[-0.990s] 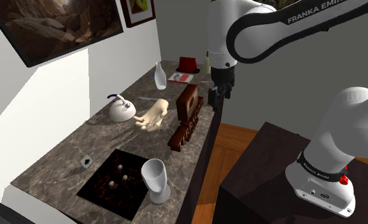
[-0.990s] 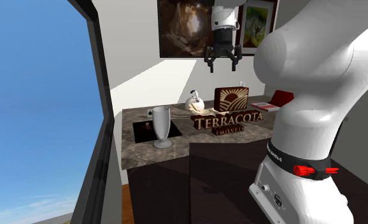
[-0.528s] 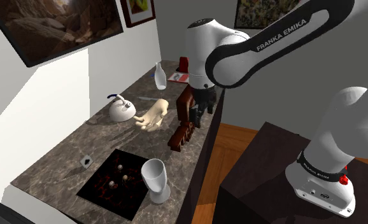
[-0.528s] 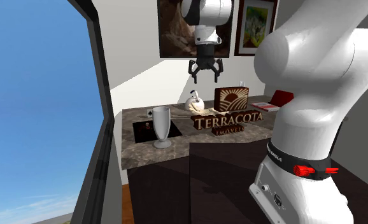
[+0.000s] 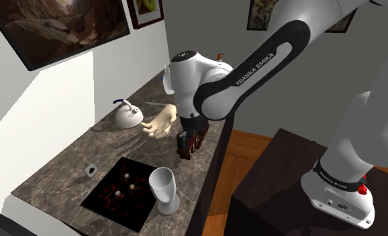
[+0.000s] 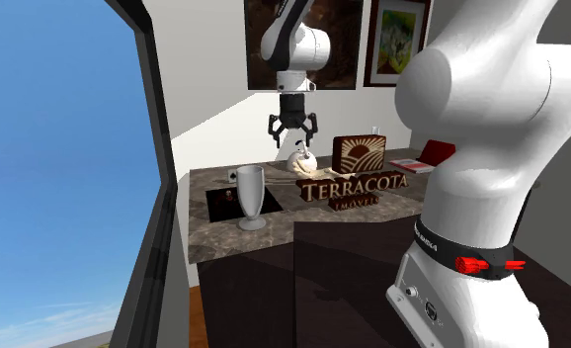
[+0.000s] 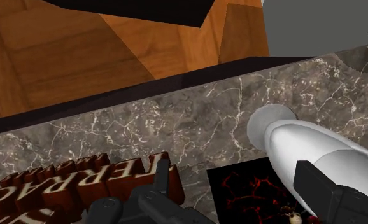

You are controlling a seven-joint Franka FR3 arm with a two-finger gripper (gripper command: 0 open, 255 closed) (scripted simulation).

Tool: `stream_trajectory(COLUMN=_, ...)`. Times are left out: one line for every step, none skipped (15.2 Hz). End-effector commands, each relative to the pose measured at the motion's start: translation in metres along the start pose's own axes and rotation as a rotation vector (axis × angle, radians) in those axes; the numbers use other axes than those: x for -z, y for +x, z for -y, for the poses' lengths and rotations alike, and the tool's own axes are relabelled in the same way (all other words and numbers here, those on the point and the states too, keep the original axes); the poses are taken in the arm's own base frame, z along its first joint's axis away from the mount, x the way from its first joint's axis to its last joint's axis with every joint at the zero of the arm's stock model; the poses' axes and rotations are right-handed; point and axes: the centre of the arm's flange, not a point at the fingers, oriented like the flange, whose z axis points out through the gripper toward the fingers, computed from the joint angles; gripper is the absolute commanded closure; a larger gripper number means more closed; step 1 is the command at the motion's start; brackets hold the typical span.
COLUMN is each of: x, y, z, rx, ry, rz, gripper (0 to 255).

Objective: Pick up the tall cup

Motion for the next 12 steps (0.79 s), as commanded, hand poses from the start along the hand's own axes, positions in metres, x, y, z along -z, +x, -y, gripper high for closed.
stream_trajectory(x=-0.016, y=0.011, z=0.020, rx=0.006, ry=0.006, rz=-0.006, gripper=0)
stream_trajectory(x=-0.023, y=0.016, z=0.029, rx=0.009, ry=0.008, rz=-0.008, gripper=0)
stream_trajectory(x=-0.030, y=0.022, z=0.038, rx=0.012, ry=0.010, rz=-0.011, gripper=0)
stream_trajectory(x=-0.037, y=0.027, z=0.047, rx=0.016, ry=0.012, rz=-0.014, gripper=0)
stream_trajectory(x=-0.044, y=0.033, z=0.056, rx=0.019, ry=0.015, rz=-0.016, gripper=0)
stream_trajectory(x=-0.050, y=0.038, z=0.066, rx=0.022, ry=0.017, rz=-0.019, gripper=0)
stream_trajectory(x=-0.057, y=0.044, z=0.075, rx=0.025, ry=0.019, rz=-0.022, gripper=0)
stream_trajectory(x=-0.064, y=0.049, z=0.084, rx=0.028, ry=0.021, rz=-0.024, gripper=0)
stream_trajectory(x=-0.071, y=0.055, z=0.093, rx=0.032, ry=0.023, rz=-0.027, gripper=0)
stream_trajectory(x=-0.076, y=0.059, z=0.100, rx=0.034, ry=0.025, rz=-0.029, gripper=0)
stream_trajectory(x=-0.081, y=0.059, z=0.101, rx=0.034, ry=0.025, rz=-0.029, gripper=0)
stream_trajectory(x=-0.086, y=0.059, z=0.101, rx=0.034, ry=0.025, rz=-0.029, gripper=0)
